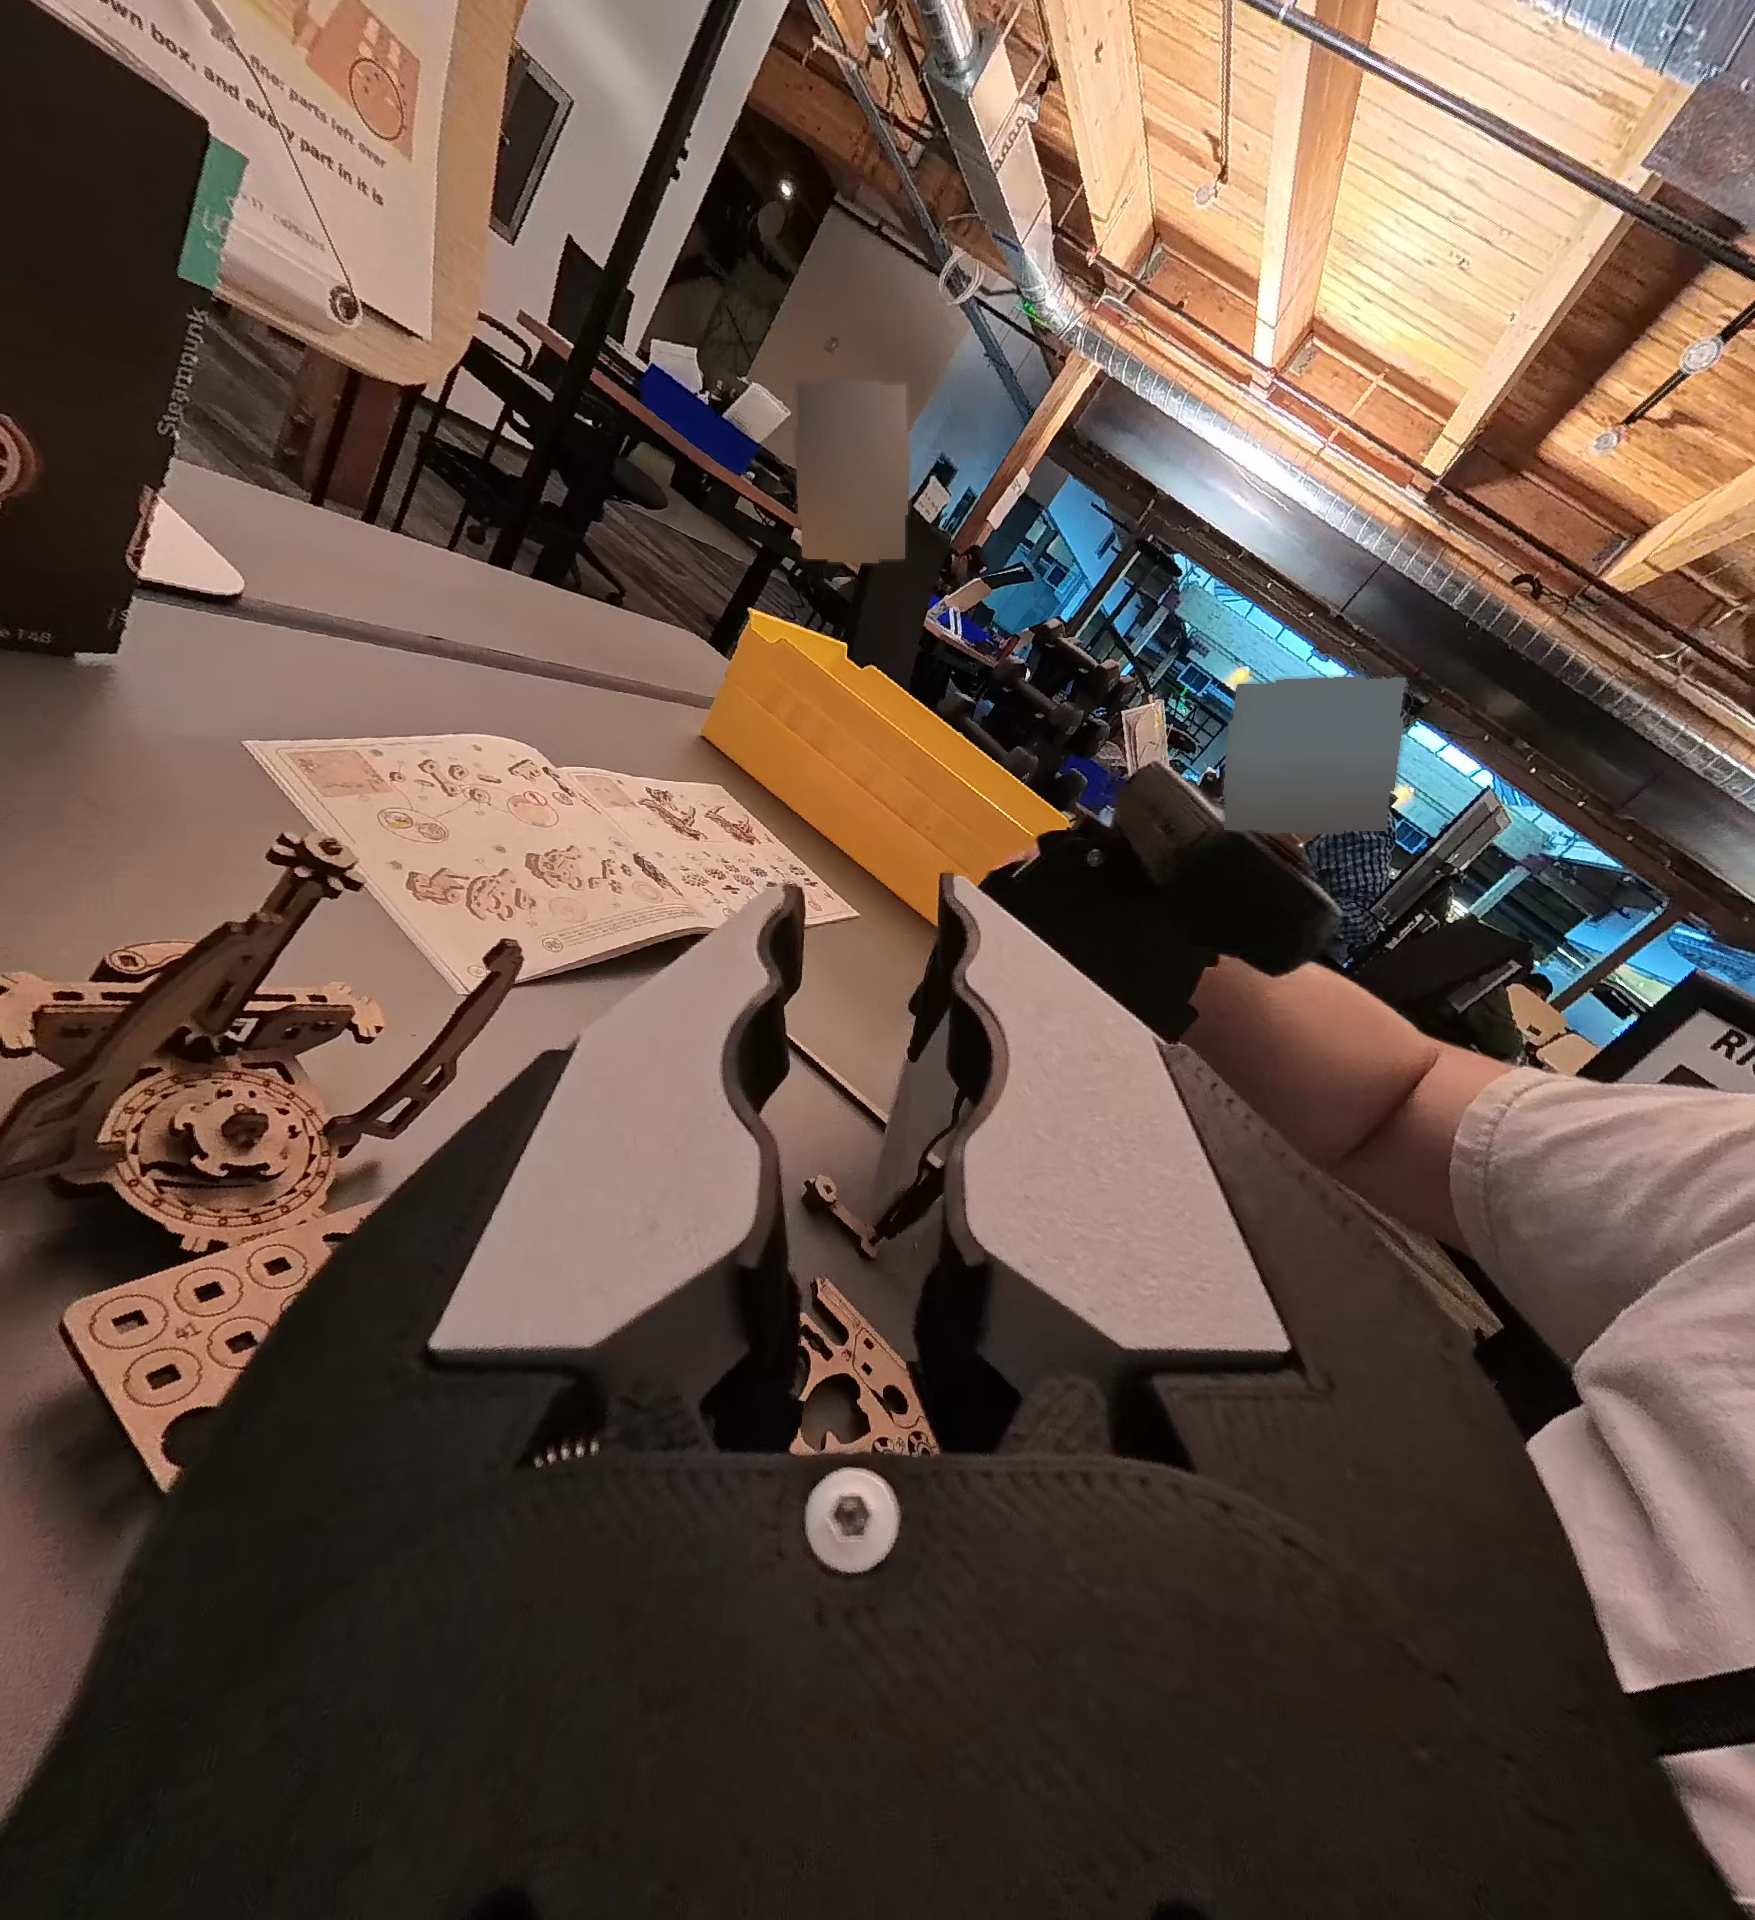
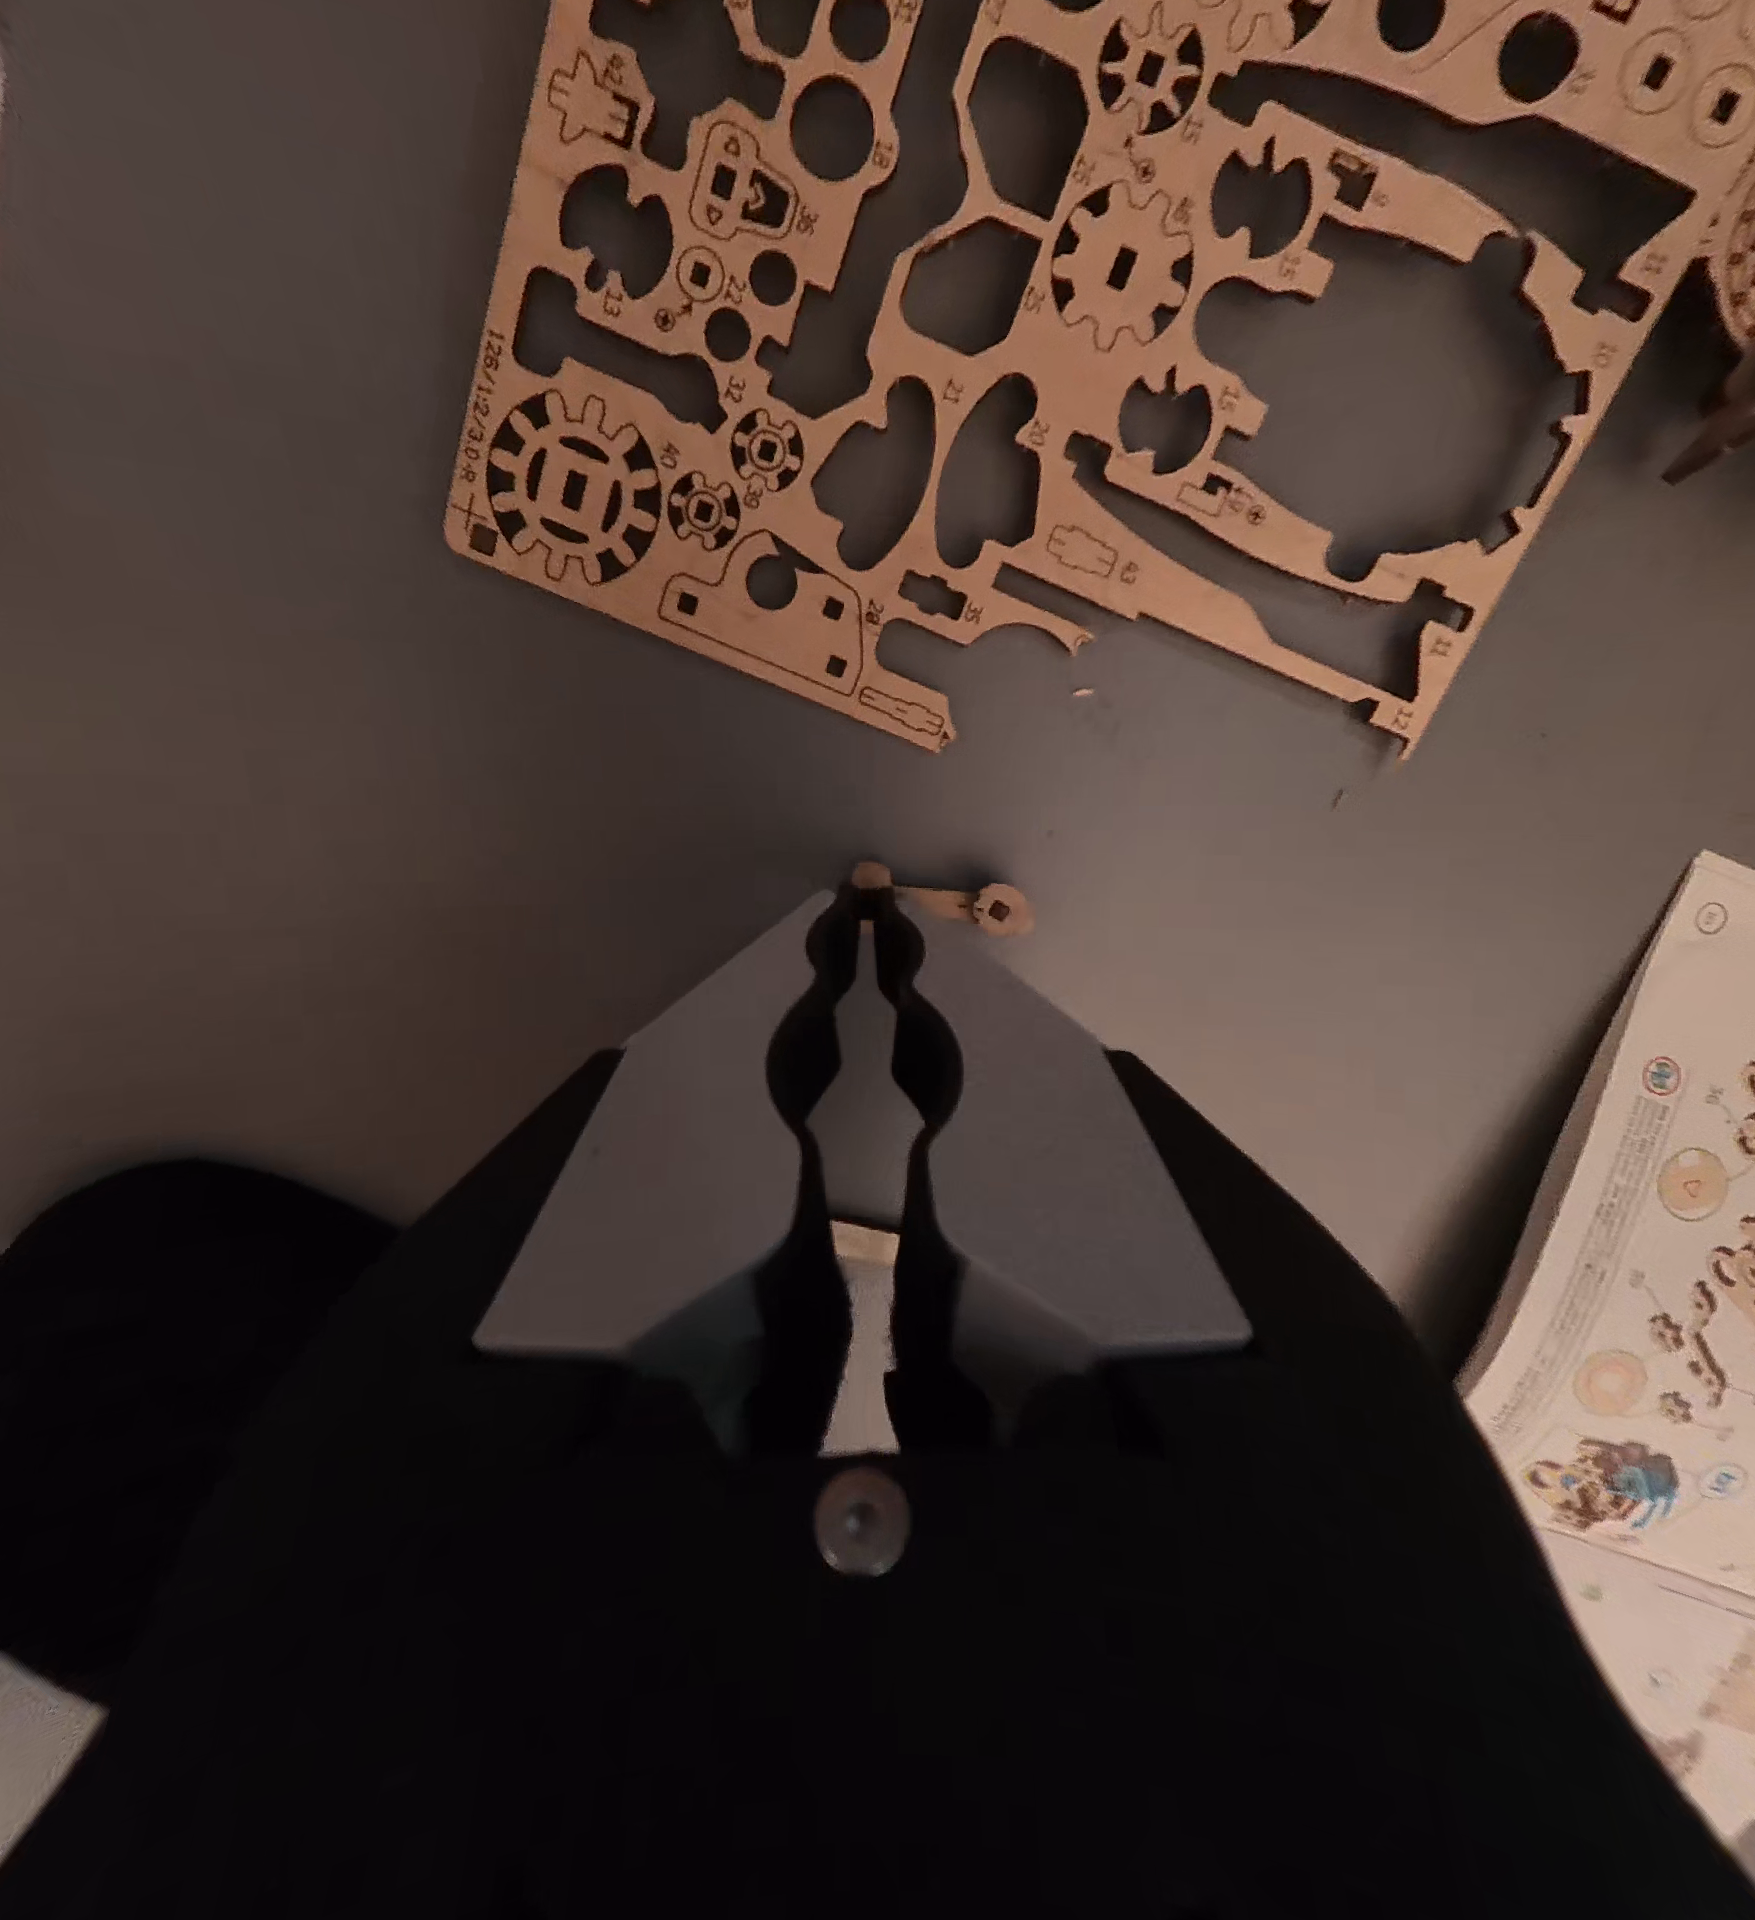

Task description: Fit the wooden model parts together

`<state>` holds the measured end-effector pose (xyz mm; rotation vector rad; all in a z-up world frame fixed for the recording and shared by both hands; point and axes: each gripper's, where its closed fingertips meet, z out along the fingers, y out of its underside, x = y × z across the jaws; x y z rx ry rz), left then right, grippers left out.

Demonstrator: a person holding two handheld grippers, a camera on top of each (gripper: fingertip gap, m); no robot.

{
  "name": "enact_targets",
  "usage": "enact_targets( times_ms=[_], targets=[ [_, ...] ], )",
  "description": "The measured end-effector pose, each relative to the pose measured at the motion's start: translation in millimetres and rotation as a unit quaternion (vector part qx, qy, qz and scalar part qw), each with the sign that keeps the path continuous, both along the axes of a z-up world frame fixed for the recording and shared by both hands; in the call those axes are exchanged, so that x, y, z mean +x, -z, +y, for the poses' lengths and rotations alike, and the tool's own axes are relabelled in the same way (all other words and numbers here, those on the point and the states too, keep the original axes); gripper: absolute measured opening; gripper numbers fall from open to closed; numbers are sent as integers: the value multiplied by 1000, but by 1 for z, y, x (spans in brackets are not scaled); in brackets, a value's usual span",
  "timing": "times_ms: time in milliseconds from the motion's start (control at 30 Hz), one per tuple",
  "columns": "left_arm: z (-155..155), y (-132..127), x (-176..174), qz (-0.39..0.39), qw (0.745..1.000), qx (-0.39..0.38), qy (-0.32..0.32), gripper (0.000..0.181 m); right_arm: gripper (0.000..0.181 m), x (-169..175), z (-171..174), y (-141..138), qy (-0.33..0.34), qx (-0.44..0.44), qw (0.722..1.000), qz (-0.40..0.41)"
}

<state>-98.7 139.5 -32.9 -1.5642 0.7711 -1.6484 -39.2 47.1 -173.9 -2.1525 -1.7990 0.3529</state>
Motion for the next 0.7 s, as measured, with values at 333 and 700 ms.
enact_targets(
  times_ms=[333, 700],
  targets=[
    [0, -1, -1, -1, 1000, 1, -1, 24, 1, -3, 1, 2, -29, 1, 995, -97],
    [1, 0, -1, 1, 1000, -1, -4, 24, 0, -5, 2, 3, -58, 13, 984, -166]
  ],
)
